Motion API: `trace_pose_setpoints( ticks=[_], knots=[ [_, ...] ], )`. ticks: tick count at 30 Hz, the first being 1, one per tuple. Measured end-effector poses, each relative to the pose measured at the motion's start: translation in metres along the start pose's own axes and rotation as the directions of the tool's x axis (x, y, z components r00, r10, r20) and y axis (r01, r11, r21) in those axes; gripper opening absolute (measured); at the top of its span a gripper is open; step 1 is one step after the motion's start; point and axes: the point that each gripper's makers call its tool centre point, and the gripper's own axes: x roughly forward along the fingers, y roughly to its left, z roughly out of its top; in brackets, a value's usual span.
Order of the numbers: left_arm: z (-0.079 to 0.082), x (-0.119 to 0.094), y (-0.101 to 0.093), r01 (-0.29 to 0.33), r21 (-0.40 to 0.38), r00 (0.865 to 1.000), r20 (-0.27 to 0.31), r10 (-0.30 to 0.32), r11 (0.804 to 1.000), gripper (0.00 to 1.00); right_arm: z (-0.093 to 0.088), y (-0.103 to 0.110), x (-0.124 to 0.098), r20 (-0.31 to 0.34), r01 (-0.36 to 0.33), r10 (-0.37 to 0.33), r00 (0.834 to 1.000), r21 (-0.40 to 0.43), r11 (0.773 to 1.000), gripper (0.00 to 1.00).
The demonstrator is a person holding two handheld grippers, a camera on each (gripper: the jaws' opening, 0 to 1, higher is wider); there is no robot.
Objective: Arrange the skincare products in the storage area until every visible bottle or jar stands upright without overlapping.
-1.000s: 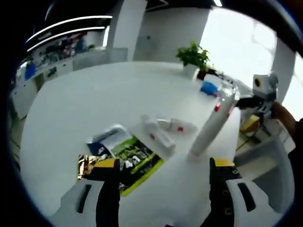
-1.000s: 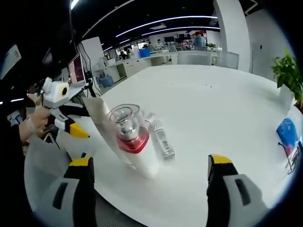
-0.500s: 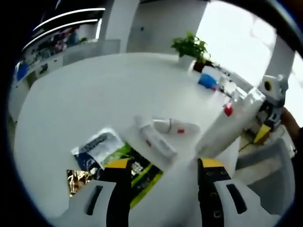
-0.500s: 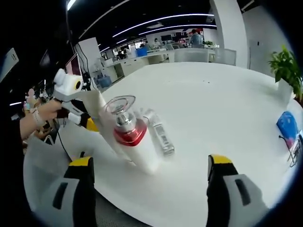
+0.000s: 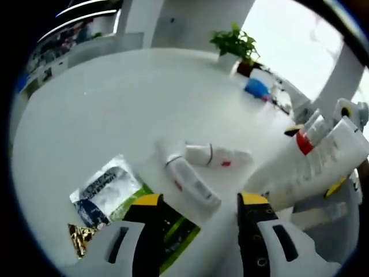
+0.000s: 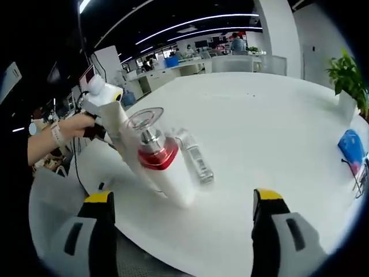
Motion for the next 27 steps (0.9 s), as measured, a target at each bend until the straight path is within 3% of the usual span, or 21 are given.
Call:
trace_pose_setpoints(
  ticks=[9, 19, 27],
  knots=[
    [-0.004, 0.027, 0.003, -0.002, -0.025, 0.994, -0.110, -0.001, 1.000, 0.51, -0.004, -0.002, -0.003, -0.009, 0.006, -0.006, 1.000, 0.009, 1.000, 1.00],
    [-0.001, 0.035, 0.017, -0.098, 0.070, 0.979, -0.173, 0.109, 0.993, 0.39, -0.008, -0.002, -0.002, -0.022, 0.006, -0.005, 1.000, 0.021, 1.000, 0.99],
    [-0.001, 0.035, 0.019, -0.130, 0.154, 0.965, -0.208, 0.161, 0.979, 0.33, -0.006, 0.000, -0.001, -0.023, 0.000, 0.000, 1.000, 0.011, 1.000, 0.99]
  ],
)
